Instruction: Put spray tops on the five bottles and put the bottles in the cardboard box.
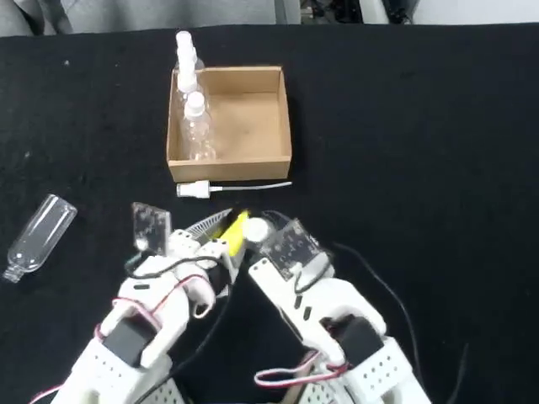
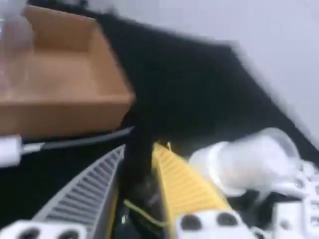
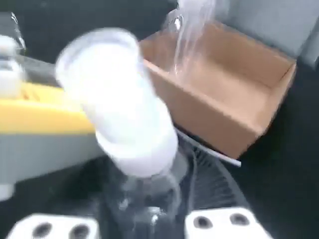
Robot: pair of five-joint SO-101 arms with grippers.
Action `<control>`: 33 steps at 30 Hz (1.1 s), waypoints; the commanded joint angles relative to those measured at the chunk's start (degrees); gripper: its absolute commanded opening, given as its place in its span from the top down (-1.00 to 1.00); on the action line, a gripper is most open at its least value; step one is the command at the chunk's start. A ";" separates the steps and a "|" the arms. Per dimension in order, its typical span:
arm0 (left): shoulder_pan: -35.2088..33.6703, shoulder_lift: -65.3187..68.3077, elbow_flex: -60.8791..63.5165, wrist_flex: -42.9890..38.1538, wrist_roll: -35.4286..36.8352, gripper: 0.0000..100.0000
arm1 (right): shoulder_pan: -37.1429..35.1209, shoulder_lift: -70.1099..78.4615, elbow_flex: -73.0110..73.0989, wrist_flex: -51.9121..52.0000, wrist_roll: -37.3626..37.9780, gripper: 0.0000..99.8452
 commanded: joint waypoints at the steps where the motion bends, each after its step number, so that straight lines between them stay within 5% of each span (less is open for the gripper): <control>1: 1.27 -0.53 -2.24 0.09 -0.70 0.83 | -0.62 -5.49 -0.22 -0.35 0.09 0.89; 10: 0.84 -0.62 -2.42 -0.09 -0.26 0.84 | -0.53 -5.49 -0.22 -0.44 0.09 0.89; 33: -22.73 -0.62 -5.76 0.18 2.99 0.83 | 4.92 -5.49 -0.22 -1.41 -0.26 0.89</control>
